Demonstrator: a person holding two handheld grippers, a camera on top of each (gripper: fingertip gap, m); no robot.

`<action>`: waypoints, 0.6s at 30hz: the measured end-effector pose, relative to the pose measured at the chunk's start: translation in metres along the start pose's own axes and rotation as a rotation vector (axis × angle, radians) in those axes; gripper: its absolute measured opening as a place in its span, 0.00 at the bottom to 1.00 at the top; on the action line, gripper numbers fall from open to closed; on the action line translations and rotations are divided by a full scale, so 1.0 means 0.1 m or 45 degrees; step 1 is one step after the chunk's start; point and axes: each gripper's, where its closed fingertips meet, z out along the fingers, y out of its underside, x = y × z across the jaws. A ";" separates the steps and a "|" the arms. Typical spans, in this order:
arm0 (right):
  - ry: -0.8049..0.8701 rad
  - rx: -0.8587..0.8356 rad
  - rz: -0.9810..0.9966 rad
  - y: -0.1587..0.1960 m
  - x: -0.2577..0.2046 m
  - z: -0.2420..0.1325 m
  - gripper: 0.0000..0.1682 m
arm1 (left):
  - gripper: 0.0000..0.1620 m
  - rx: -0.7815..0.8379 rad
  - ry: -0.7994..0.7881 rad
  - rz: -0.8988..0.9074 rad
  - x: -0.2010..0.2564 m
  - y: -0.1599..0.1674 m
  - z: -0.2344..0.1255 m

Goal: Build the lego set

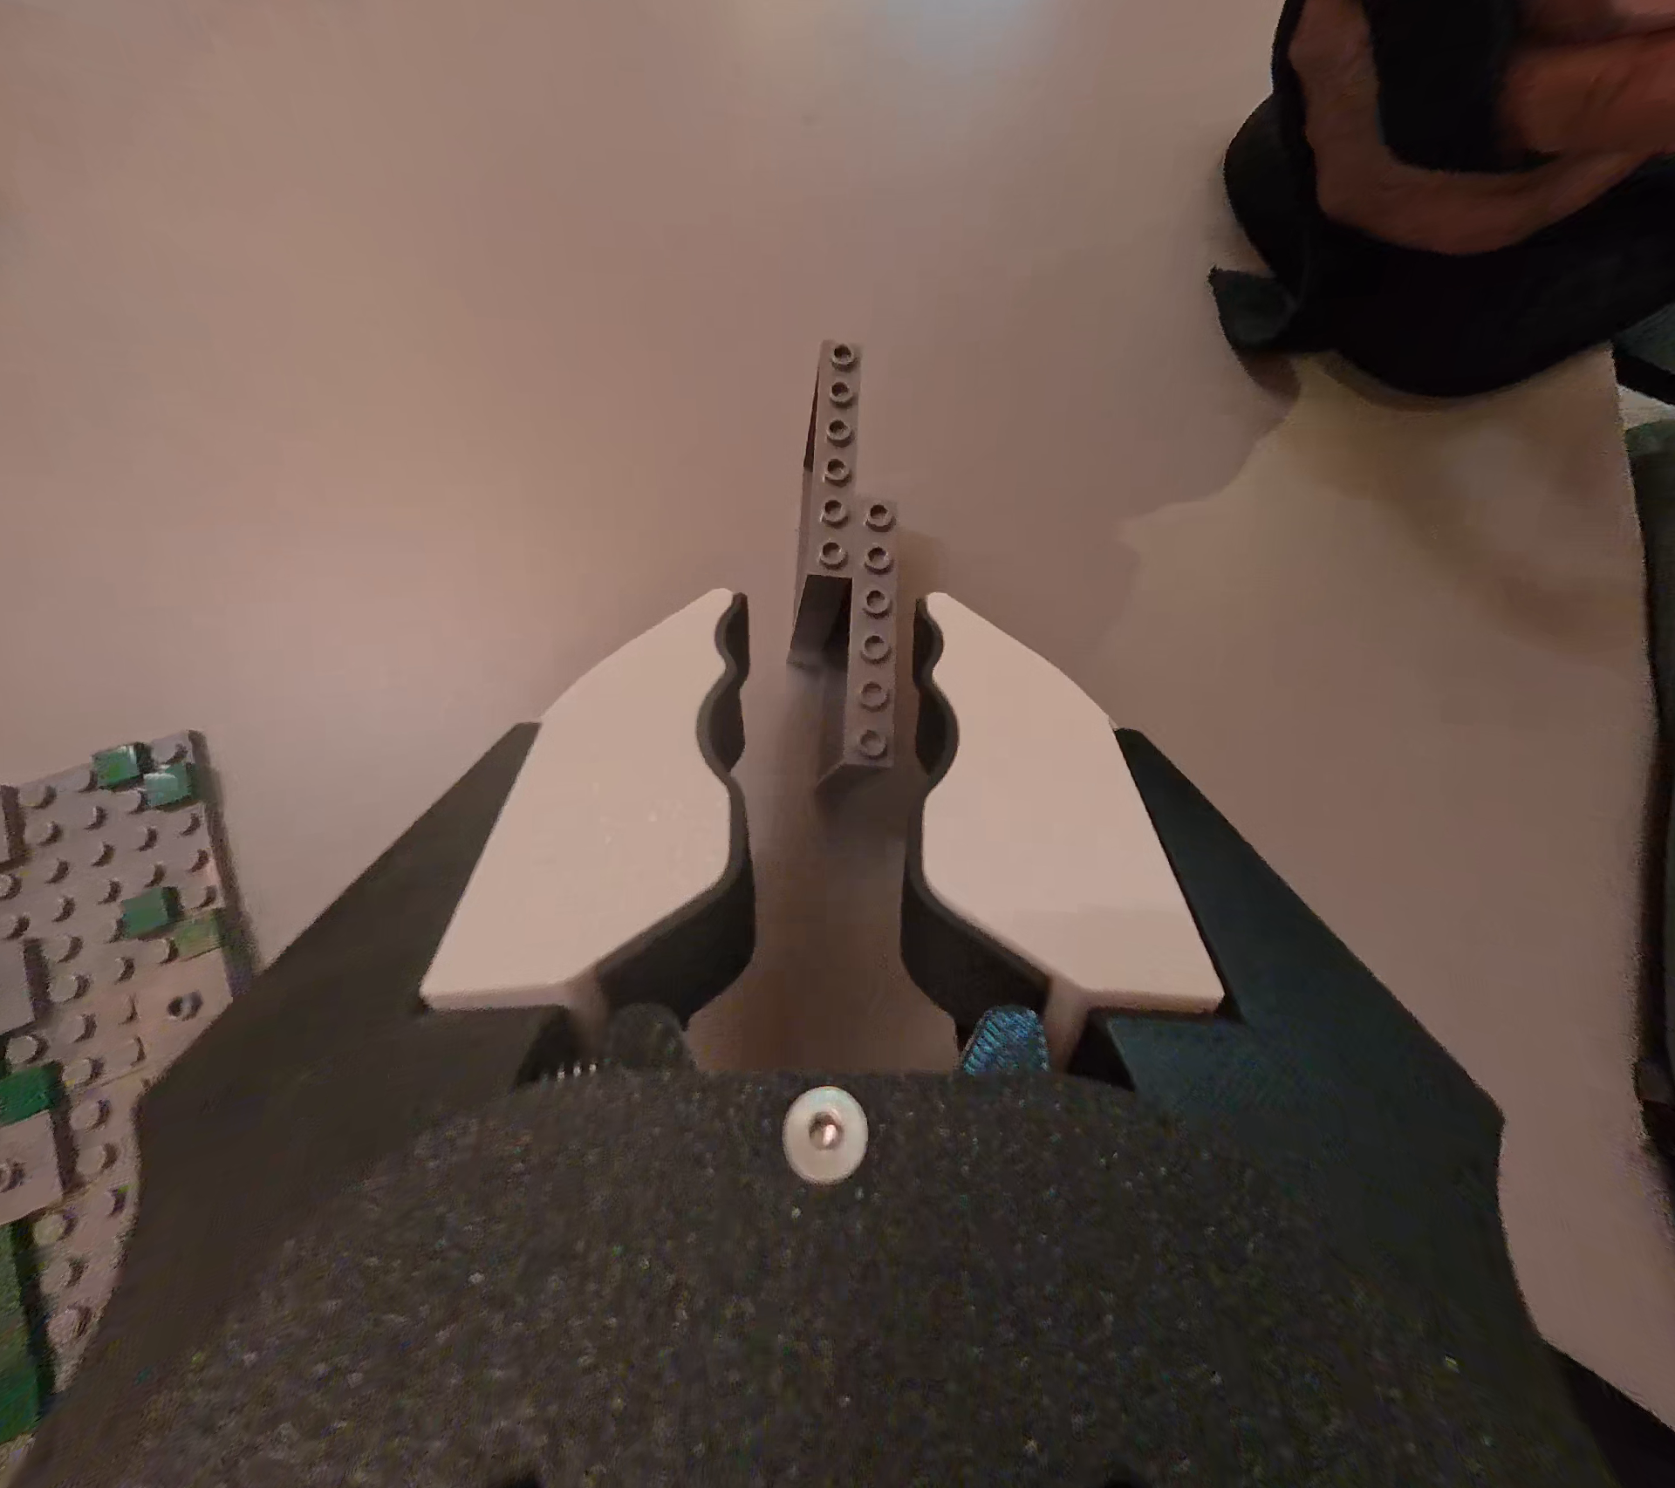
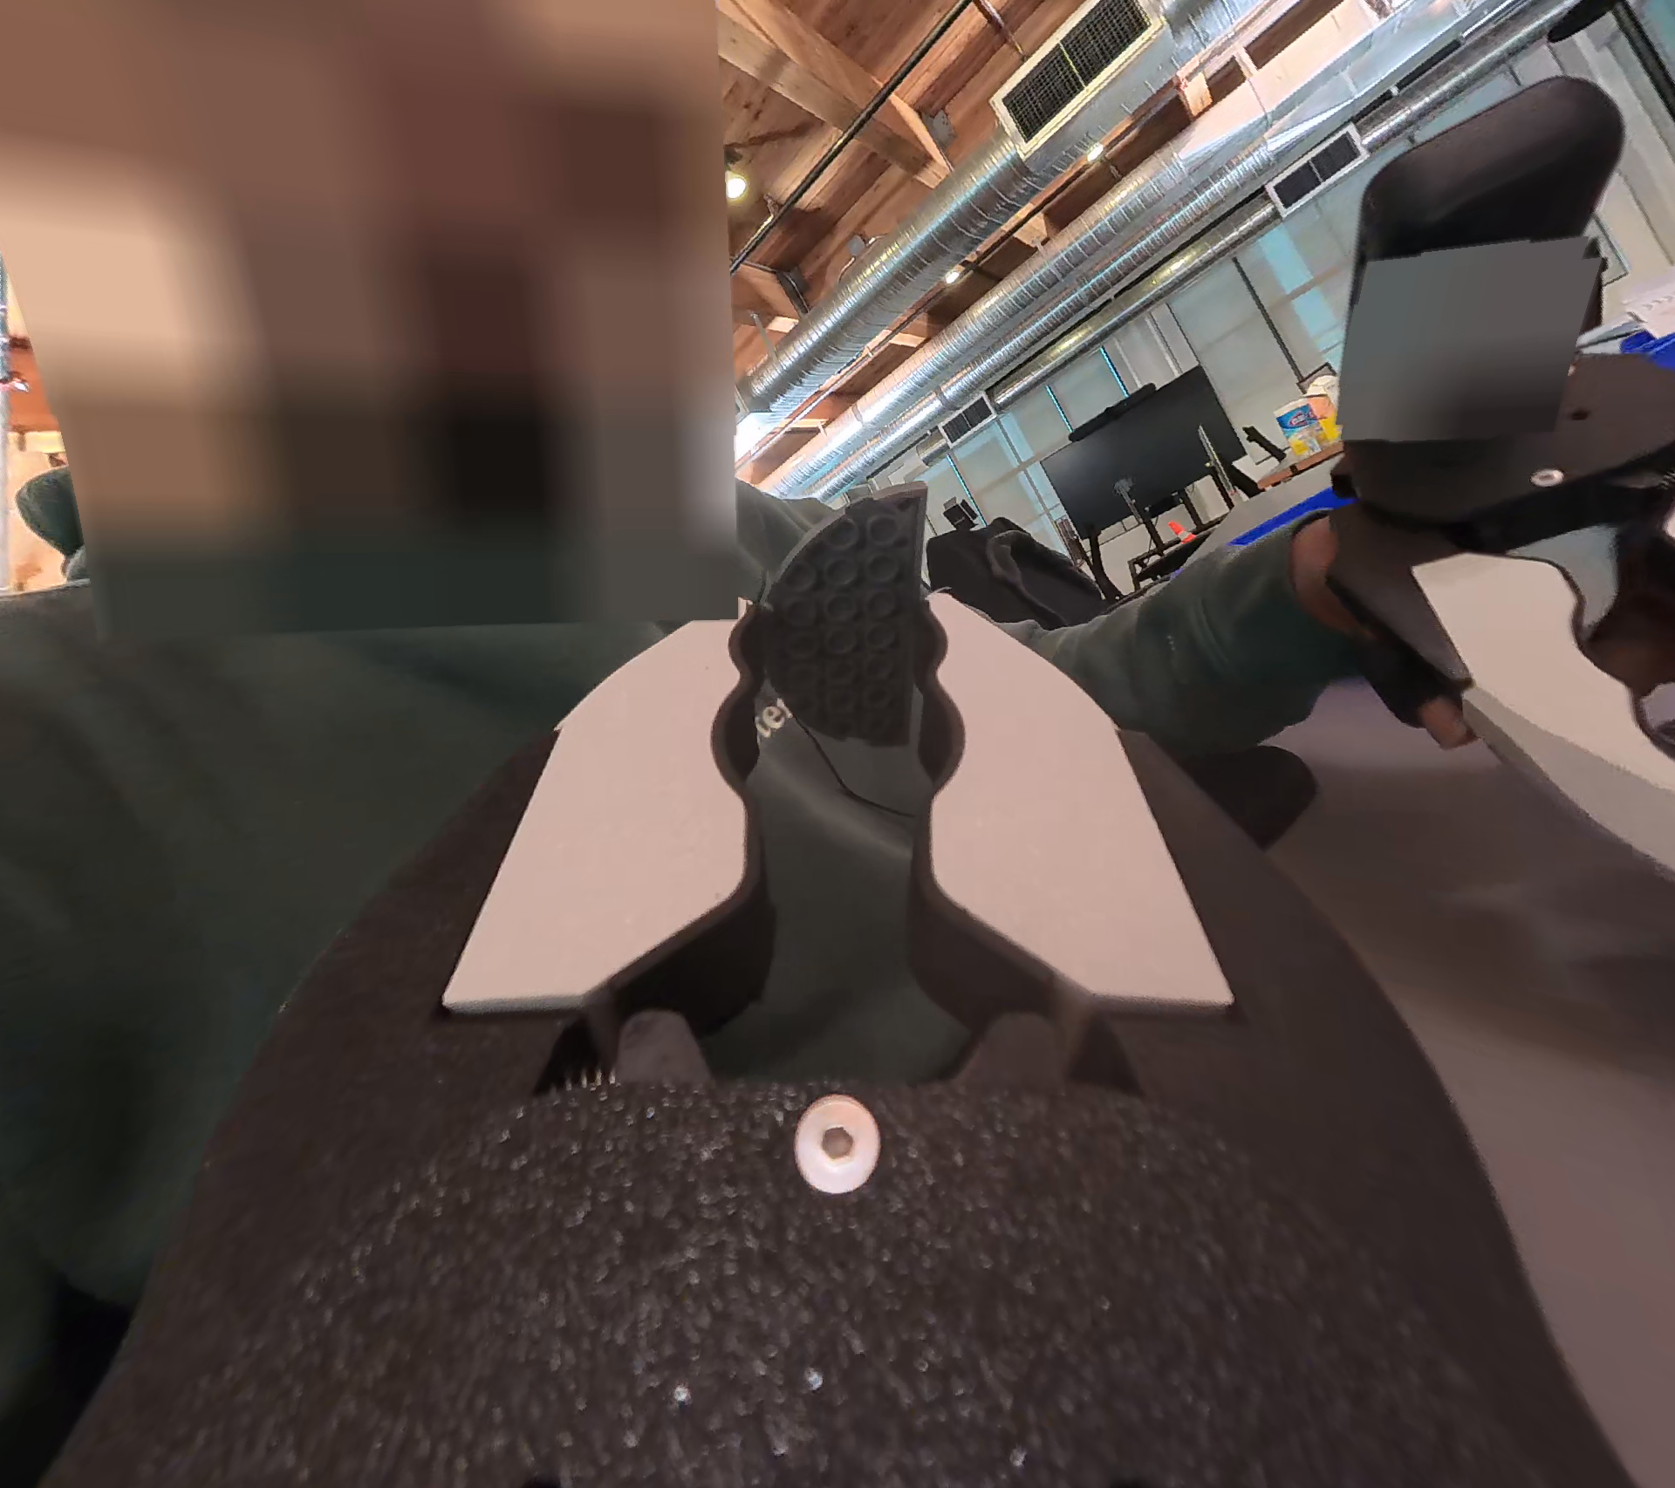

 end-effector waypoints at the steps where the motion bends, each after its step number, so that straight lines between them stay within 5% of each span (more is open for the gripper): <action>1: -0.003 0.002 0.002 0.00 0.00 0.00 0.19 | 0.21 -0.013 -0.003 0.002 0.00 0.02 0.02; 9: -0.003 0.001 0.007 0.01 0.00 -0.01 0.19 | 0.12 -0.083 -0.011 0.027 -0.01 0.07 0.12; 18: 0.018 -0.007 0.012 0.02 0.04 -0.01 0.19 | 0.13 -0.084 -0.021 0.037 0.00 0.05 0.11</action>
